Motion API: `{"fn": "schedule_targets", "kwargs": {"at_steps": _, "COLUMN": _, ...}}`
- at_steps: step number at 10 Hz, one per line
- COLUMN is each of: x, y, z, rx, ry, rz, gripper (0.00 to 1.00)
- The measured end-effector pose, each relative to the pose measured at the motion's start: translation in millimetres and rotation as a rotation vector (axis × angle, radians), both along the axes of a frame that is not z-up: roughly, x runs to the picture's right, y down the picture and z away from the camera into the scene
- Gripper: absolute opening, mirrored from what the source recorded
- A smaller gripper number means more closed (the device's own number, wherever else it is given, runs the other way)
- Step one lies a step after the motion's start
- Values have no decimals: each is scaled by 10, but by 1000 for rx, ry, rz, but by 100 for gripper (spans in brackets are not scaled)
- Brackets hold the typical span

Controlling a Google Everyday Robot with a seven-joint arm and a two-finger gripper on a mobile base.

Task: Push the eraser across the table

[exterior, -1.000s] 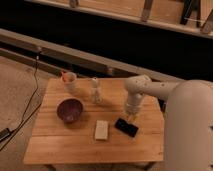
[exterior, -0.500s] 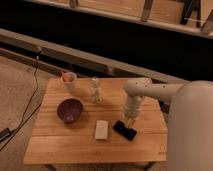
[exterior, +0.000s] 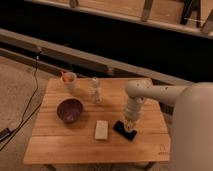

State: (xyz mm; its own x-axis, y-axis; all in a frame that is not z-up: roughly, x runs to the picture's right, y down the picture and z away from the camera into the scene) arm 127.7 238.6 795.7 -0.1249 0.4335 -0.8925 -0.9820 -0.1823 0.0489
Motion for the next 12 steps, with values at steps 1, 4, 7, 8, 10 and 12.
{"fn": "schedule_targets", "kwargs": {"at_steps": 1, "x": -12, "y": -31, "z": 0, "rx": 4, "ry": -6, "rz": -1, "gripper": 0}}
{"fn": "schedule_targets", "kwargs": {"at_steps": 4, "x": 62, "y": -427, "z": 170, "rx": 75, "ry": -6, "rz": -22, "gripper": 0}}
{"fn": "schedule_targets", "kwargs": {"at_steps": 7, "x": 92, "y": -649, "z": 502, "rx": 128, "ry": -3, "rz": -65, "gripper": 0}}
{"fn": "schedule_targets", "kwargs": {"at_steps": 8, "x": 100, "y": -668, "z": 609, "rx": 140, "ry": -1, "rz": -72, "gripper": 0}}
{"fn": "schedule_targets", "kwargs": {"at_steps": 10, "x": 76, "y": -675, "z": 772, "rx": 157, "ry": -2, "rz": -76, "gripper": 0}}
{"fn": "schedule_targets", "kwargs": {"at_steps": 12, "x": 68, "y": -629, "z": 803, "rx": 155, "ry": -4, "rz": -76, "gripper": 0}}
